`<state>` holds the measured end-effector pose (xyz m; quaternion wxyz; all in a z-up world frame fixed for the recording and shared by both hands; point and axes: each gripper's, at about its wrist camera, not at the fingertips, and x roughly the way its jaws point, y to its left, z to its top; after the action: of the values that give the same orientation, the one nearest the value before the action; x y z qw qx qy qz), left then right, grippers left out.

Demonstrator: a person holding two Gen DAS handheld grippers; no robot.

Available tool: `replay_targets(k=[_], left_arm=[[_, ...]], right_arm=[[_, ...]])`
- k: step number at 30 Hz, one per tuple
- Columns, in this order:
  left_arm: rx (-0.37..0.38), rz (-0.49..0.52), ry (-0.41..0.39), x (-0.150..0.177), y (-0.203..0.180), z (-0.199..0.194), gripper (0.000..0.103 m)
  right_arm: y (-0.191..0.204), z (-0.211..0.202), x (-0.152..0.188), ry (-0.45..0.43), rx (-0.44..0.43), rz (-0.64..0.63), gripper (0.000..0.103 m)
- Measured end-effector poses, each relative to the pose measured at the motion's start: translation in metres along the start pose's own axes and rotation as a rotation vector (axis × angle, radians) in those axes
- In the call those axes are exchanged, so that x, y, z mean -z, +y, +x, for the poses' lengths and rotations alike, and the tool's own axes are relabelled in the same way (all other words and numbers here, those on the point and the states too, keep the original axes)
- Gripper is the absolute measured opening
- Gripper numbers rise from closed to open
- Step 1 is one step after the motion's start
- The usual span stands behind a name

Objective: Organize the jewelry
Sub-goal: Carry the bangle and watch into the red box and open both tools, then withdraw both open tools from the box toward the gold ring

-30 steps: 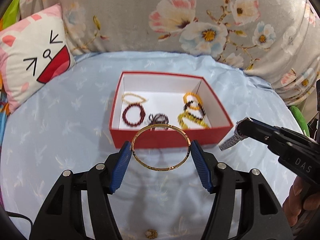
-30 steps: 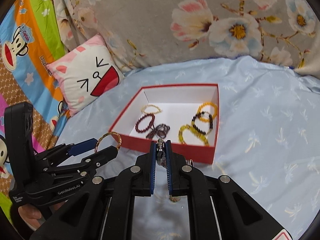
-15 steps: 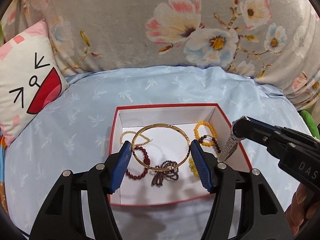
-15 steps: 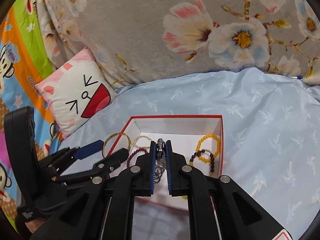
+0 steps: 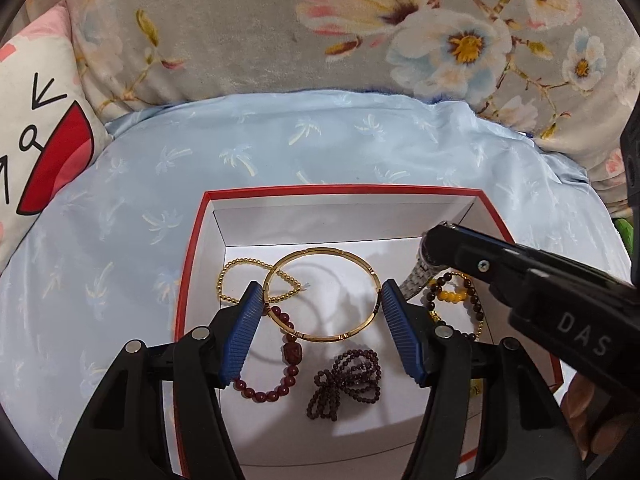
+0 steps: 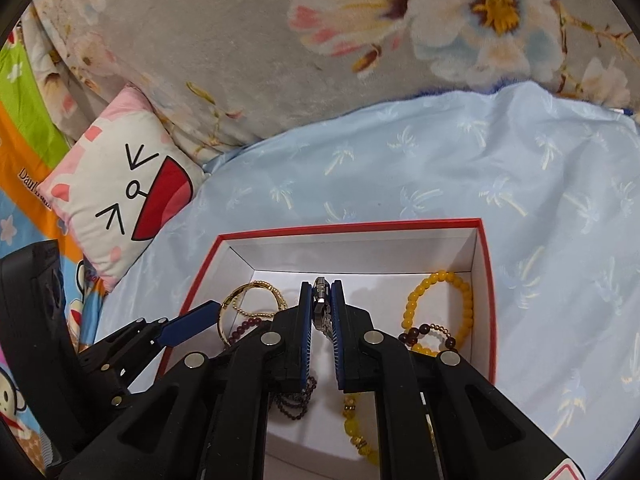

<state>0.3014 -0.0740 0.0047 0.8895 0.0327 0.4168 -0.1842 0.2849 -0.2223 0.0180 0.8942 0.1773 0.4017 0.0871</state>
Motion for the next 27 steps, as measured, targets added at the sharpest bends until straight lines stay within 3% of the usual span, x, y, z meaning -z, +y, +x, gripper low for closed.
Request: replay_targets(k=[5, 10, 18, 27], left_arm=[[0.009, -0.010, 0.026, -0.002, 0.001, 0.010, 0.059], [0.008, -0.012, 0.018, 0.001, 0.001, 0.010, 0.063], [-0.005, 0.034, -0.041, 0.015, -0.011, -0.018, 0.065], [0.005, 0.010, -0.051, 0.038, -0.014, -0.049, 0.065]], right_arm=[[-0.004, 0.013, -0.001, 0.021, 0.048, -0.015, 0.011], [-0.009, -0.005, 0.005, -0.046, 0.107, -0.022, 0.027], [-0.004, -0.056, 0.032, -0.129, 0.133, -0.065, 0.030], [0.008, -0.091, 0.063, -0.143, 0.139, -0.094, 0.032]])
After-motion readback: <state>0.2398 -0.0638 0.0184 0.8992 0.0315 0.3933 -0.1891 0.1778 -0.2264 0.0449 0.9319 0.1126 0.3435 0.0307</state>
